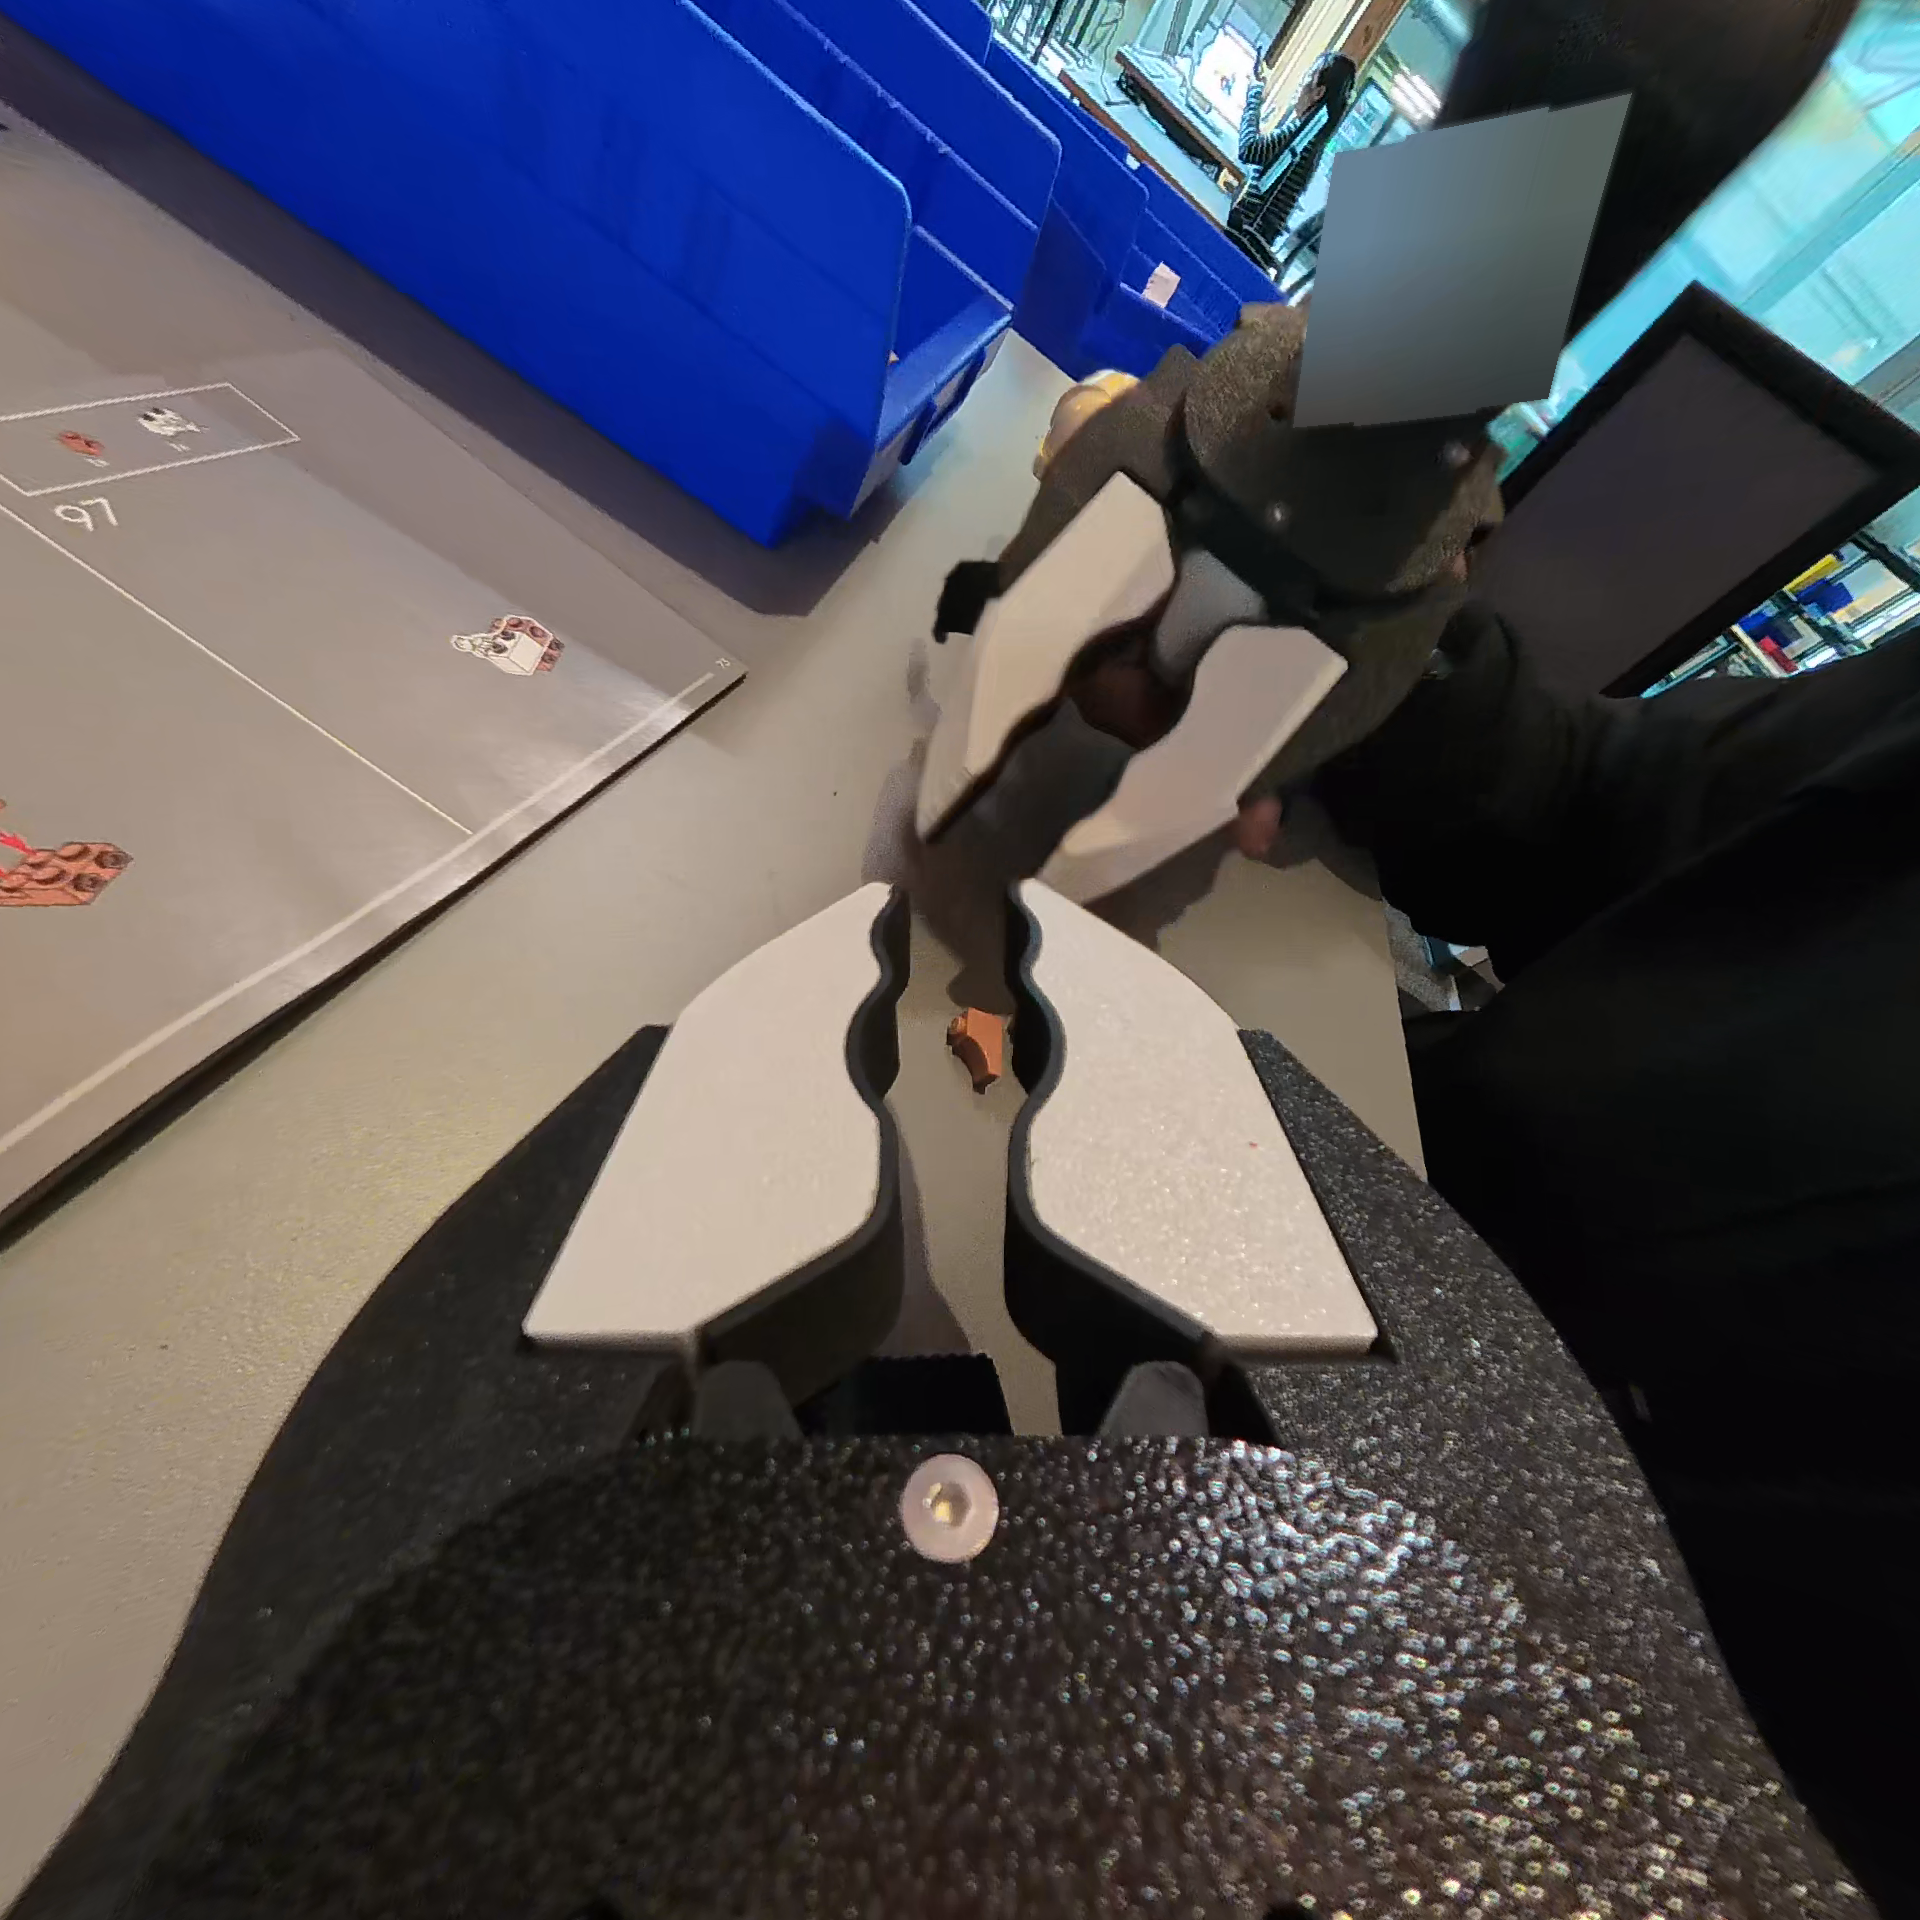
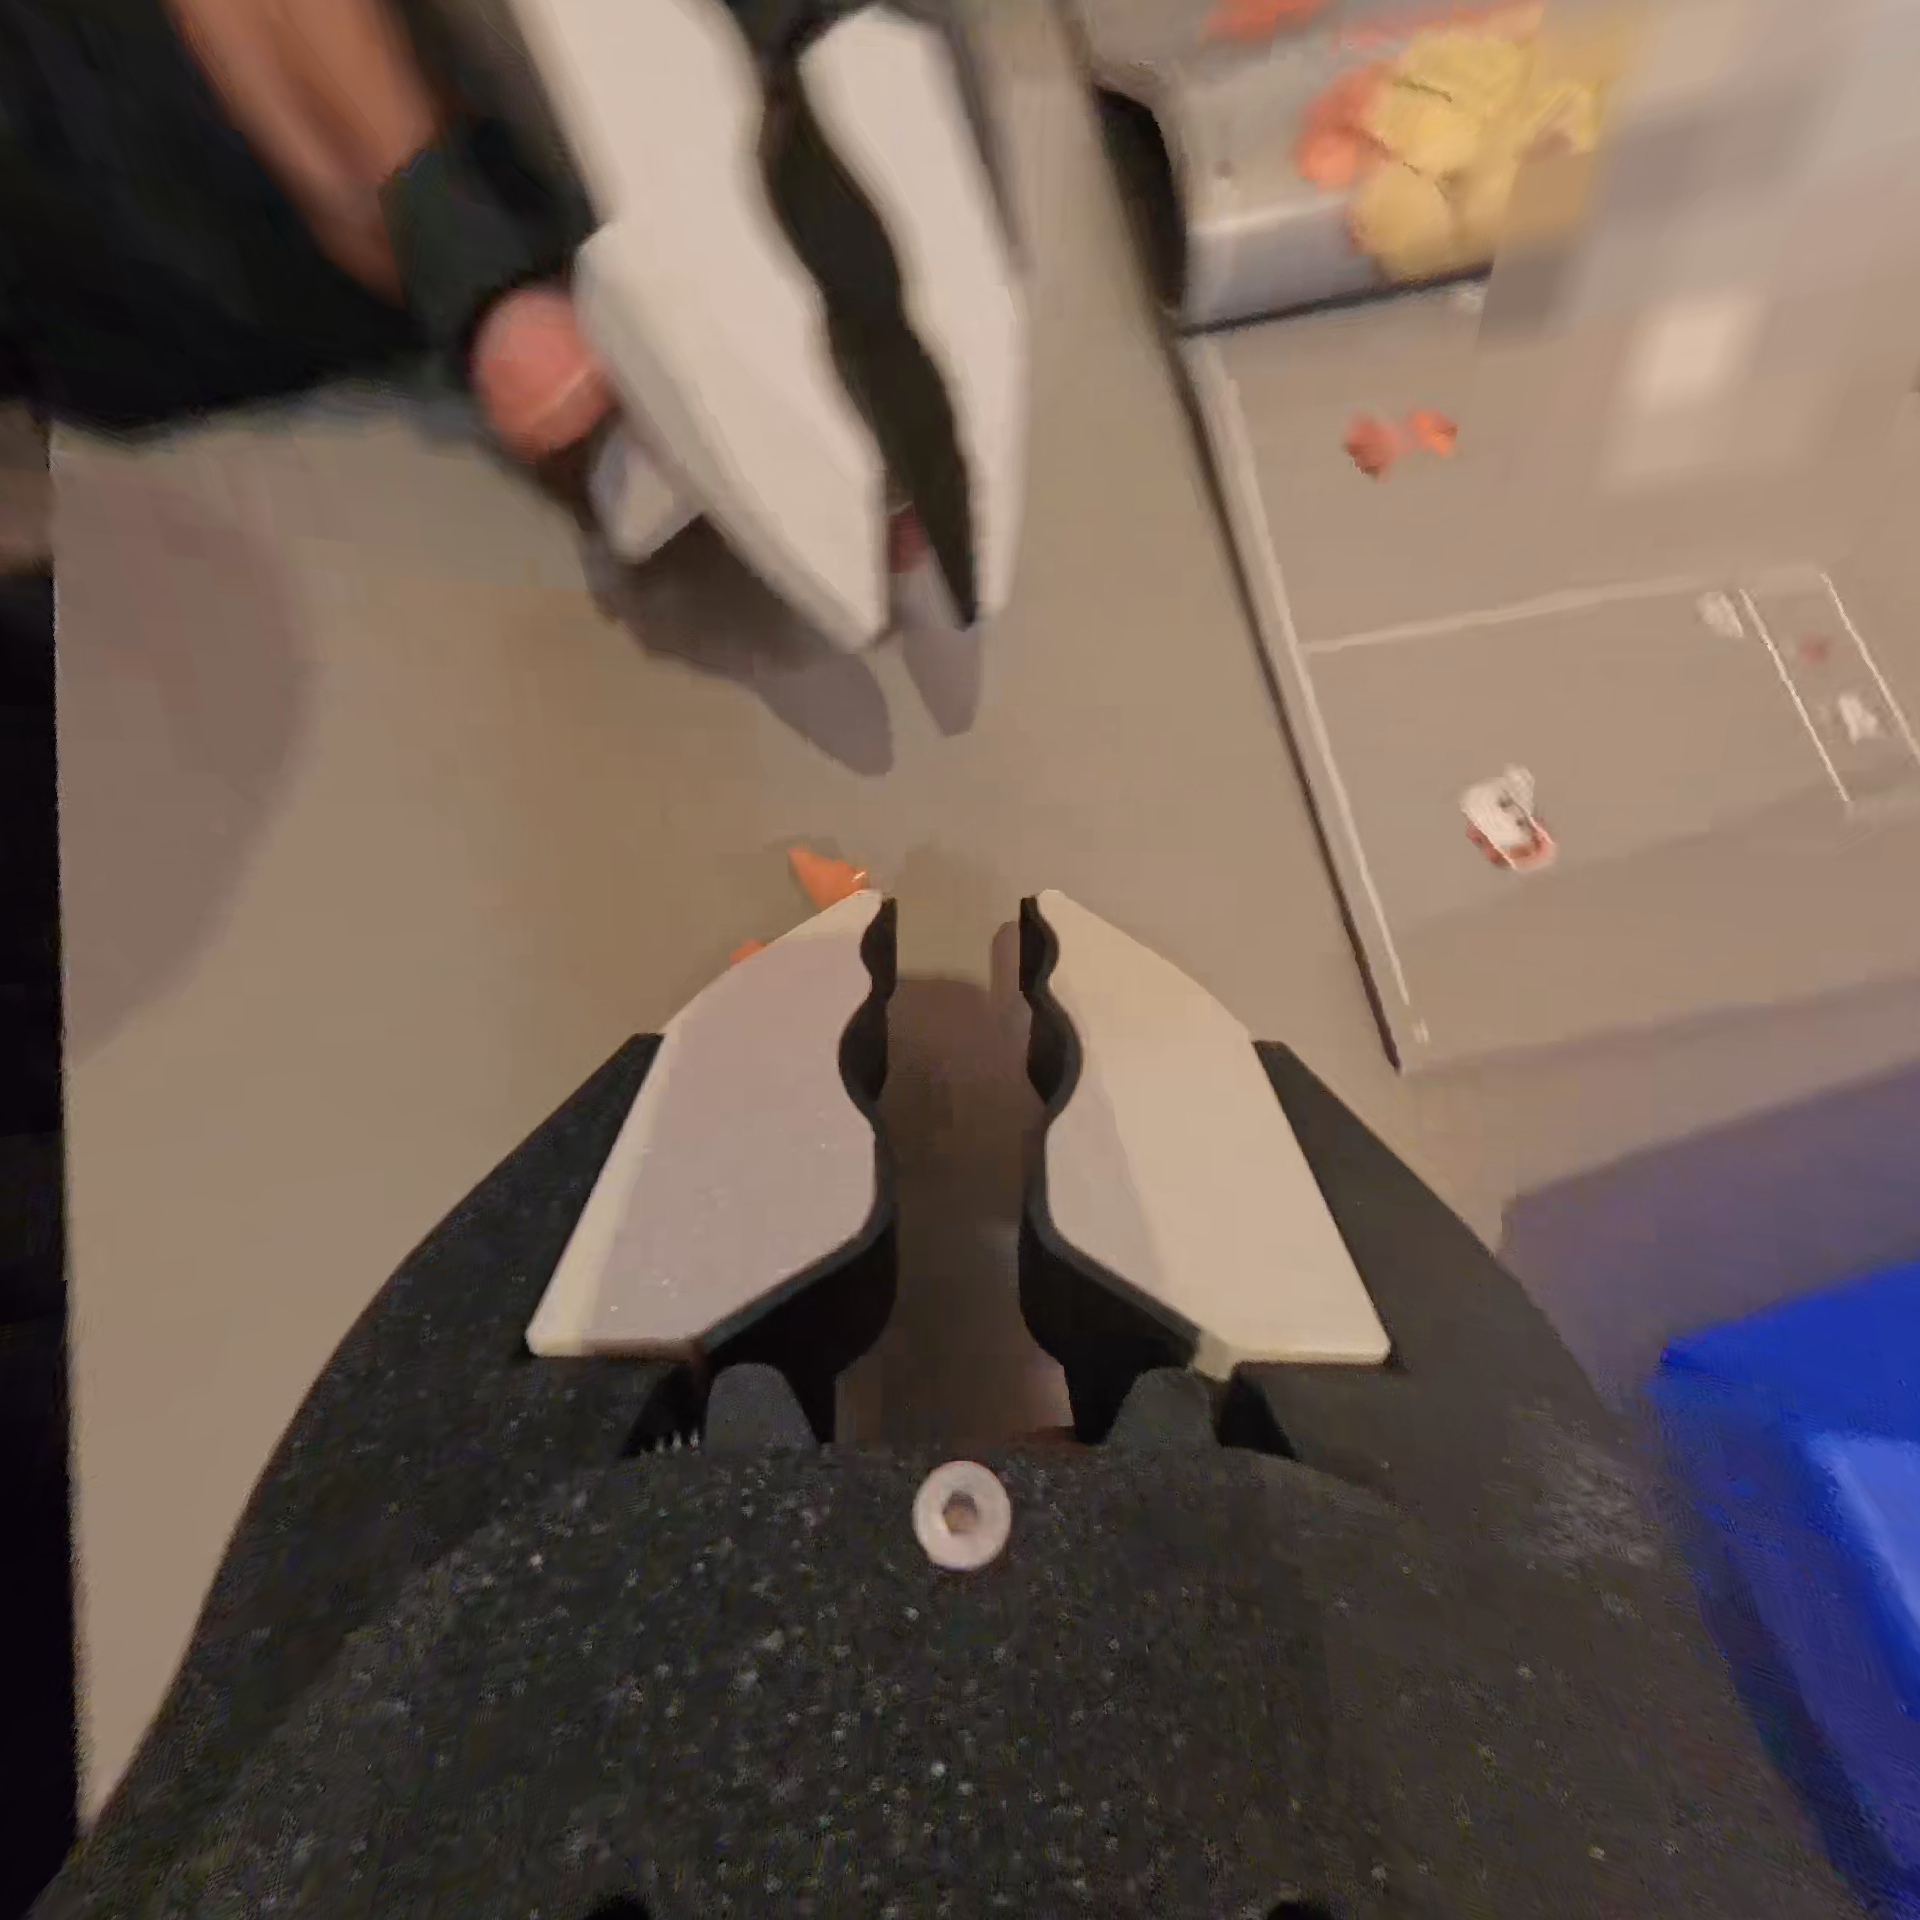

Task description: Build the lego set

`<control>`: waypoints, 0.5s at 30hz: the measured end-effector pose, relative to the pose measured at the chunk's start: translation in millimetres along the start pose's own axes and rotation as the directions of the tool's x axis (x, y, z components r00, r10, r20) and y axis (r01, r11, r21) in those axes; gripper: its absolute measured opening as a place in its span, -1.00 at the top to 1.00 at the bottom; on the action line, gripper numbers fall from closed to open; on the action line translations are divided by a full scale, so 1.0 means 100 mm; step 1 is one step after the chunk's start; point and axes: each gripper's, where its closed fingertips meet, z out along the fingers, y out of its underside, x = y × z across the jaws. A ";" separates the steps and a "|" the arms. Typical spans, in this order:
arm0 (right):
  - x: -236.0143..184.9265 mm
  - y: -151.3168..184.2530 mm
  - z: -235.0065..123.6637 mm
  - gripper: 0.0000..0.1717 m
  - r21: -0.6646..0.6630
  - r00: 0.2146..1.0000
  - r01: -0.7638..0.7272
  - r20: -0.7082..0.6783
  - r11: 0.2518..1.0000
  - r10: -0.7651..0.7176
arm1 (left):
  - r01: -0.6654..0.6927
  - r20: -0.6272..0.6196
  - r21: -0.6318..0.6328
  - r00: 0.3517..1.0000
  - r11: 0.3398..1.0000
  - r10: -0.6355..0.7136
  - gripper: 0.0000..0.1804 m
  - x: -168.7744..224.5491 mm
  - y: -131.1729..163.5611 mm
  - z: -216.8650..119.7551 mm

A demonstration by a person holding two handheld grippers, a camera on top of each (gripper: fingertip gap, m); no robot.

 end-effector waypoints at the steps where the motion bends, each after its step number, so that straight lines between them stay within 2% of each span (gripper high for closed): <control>1: 0.03 -0.03 -0.01 0.74 0.016 0.996 -0.090 -0.006 0.996 0.090 | -0.002 0.002 -0.001 1.000 1.000 0.002 0.82 0.00 0.00 0.00; 2: 0.01 -0.05 -0.02 0.74 0.023 0.988 -0.152 0.008 0.988 0.152 | -0.002 0.003 0.000 1.000 1.000 0.002 0.82 0.00 0.00 0.00; 4: -0.07 -0.04 0.01 0.73 0.005 0.983 -0.185 0.008 0.983 0.185 | 0.002 0.004 0.004 1.000 1.000 -0.002 0.82 -0.01 -0.01 0.00; 10: -0.33 0.13 0.08 0.67 -0.097 0.998 -0.053 -0.041 0.994 0.049 | 0.003 0.010 0.008 1.000 1.000 -0.003 0.82 -0.01 -0.01 0.00; 12: -0.39 0.20 0.06 0.67 -0.115 1.000 -0.010 -0.015 0.993 0.008 | -0.003 0.016 0.004 1.000 1.000 0.003 0.82 -0.01 -0.01 0.00; 15: -0.51 0.23 0.07 0.70 -0.104 0.999 -0.027 0.034 0.994 0.031 | -0.021 0.036 -0.016 0.999 1.000 0.021 0.82 -0.01 0.02 0.01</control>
